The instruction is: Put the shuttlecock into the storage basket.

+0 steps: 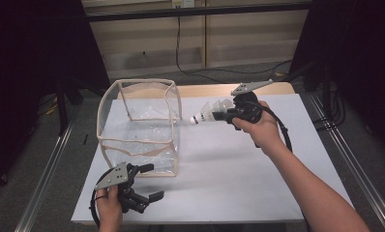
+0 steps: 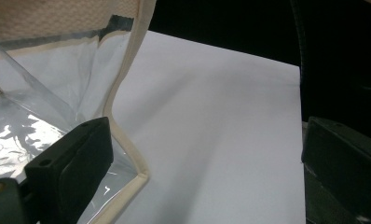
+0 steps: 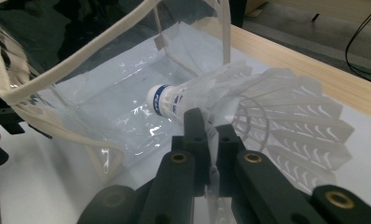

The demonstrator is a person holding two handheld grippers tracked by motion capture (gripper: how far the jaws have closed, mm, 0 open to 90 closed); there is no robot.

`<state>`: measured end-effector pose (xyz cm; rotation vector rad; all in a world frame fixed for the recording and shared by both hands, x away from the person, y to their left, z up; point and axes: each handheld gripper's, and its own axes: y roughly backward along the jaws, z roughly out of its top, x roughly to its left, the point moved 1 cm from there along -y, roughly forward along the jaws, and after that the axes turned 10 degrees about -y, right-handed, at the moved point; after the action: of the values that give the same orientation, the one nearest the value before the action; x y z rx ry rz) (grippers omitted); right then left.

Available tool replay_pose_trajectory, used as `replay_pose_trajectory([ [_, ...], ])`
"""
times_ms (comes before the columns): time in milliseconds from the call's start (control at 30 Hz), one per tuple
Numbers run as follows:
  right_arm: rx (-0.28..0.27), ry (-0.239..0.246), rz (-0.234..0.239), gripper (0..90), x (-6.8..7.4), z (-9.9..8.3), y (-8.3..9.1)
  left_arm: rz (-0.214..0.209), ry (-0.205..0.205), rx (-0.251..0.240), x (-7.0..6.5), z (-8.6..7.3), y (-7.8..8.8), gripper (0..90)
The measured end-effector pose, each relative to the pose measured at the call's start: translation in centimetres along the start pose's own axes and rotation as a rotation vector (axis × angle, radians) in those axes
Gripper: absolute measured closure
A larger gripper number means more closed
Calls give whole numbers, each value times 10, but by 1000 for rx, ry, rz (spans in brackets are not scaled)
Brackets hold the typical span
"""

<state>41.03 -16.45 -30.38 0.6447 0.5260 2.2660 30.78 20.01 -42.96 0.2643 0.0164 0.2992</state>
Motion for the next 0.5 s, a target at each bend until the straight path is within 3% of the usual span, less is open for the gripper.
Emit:
replay_pose_trajectory([
  [500,5,20,-8,879,7,19,6,3,8,-10,1,-1,1,22],
])
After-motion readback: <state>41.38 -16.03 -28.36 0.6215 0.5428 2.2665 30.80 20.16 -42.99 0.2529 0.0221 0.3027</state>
